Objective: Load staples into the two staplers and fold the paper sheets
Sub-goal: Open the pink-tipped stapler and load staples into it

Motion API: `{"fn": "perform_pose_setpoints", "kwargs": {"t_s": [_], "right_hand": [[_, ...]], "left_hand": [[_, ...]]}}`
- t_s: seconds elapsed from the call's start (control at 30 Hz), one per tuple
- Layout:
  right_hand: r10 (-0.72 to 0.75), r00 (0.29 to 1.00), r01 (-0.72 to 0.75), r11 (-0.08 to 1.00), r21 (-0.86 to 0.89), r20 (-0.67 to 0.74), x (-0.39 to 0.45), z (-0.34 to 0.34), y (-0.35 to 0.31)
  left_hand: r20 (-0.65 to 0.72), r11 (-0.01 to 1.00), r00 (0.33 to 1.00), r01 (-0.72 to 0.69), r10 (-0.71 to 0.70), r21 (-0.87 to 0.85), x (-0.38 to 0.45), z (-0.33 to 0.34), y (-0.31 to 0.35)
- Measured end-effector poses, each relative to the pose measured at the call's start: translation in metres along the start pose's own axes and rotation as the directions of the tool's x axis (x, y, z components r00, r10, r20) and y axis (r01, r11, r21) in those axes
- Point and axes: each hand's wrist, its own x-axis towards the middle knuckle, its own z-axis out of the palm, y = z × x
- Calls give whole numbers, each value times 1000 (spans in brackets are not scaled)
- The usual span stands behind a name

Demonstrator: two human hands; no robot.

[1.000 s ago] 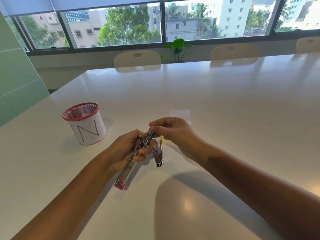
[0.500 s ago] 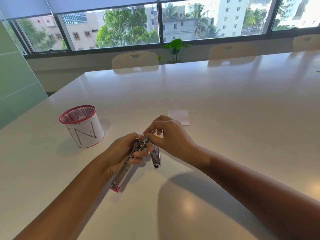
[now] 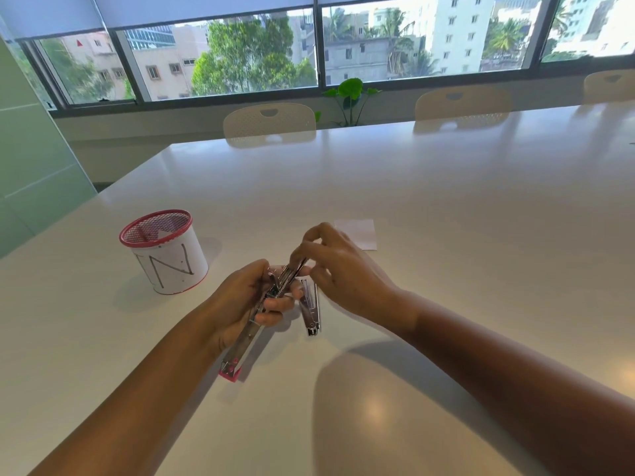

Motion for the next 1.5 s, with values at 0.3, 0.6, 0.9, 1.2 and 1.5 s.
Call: {"fn": "perform_pose_setpoints", "kwargs": {"t_s": [0.3, 0.6, 0.9, 1.2, 1.5], "right_hand": [[73, 994, -63, 990, 126, -79, 2, 5, 15], [139, 903, -40, 969, 242, -406, 7, -7, 18], [-28, 998, 19, 989, -149, -58, -1, 1, 12], [62, 980, -52, 997, 57, -190, 1, 1, 11], [-57, 987, 64, 997, 38, -151, 0, 5, 3]], "left_hand": [[375, 964, 927, 87, 14, -250, 2, -5, 0], [192, 940, 981, 28, 41, -340, 0, -10, 3], [348, 920, 937, 139, -3, -367, 2, -9, 2], [-10, 959, 997, -71, 71, -274, -4, -1, 8], [-183, 947, 982, -102, 46, -306, -2, -3, 12]]}}
